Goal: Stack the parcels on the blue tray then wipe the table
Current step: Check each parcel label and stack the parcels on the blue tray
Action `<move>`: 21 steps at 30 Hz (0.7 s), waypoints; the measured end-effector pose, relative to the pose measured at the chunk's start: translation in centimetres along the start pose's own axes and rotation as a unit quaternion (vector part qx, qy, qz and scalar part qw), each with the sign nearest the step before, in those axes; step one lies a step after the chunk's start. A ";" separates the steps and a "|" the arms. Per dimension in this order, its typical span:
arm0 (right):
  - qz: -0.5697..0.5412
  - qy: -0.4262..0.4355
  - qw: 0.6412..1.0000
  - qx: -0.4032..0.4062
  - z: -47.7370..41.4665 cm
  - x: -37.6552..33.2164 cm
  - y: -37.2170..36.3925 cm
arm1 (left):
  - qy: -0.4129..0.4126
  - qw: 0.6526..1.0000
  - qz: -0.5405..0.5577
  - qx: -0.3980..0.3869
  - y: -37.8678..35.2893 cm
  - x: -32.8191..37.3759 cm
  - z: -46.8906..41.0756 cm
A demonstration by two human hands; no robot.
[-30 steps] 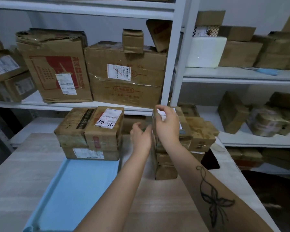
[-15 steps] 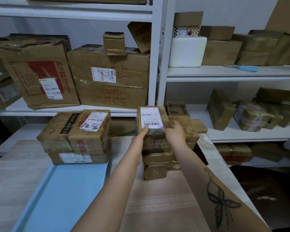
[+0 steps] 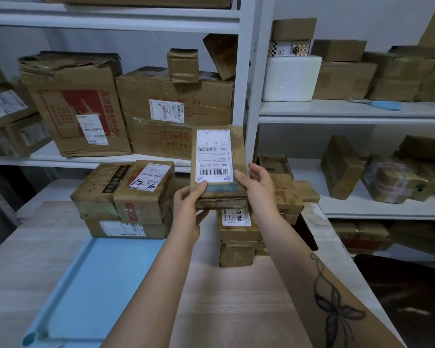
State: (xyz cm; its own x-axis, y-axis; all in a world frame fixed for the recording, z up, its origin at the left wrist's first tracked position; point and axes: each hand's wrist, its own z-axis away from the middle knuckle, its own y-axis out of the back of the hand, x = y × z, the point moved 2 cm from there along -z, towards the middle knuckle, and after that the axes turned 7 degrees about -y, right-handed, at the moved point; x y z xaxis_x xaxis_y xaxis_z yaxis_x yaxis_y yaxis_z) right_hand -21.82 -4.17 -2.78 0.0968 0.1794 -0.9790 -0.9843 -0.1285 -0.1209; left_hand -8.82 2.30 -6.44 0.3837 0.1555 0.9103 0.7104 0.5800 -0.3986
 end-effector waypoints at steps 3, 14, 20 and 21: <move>-0.029 -0.119 0.989 -0.078 -0.1 0.8 -0.5 | -0.010 1.000 0.017 -0.014 2.1 -0.4 0.7; -0.029 -0.189 0.967 -0.170 1.1 3.9 -3.7 | 0.004 0.999 0.029 -0.022 7.8 -0.5 3.9; -0.003 -0.183 0.961 -0.207 2.1 4.7 -5.0 | -0.028 0.995 -0.085 0.051 9.7 0.4 5.3; 0.005 -0.181 0.960 -0.214 2.3 4.8 -5.1 | -0.048 0.992 -0.101 0.065 10.0 0.6 5.3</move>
State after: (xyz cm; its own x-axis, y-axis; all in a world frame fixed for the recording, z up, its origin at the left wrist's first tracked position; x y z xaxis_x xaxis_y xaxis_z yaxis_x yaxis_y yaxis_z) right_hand -16.70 -0.37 -6.52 -0.0452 0.4929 -0.8689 -0.8262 -0.5074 -0.2448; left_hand -4.58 12.45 -9.33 0.1787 0.0969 0.9791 0.6824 0.7047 -0.1943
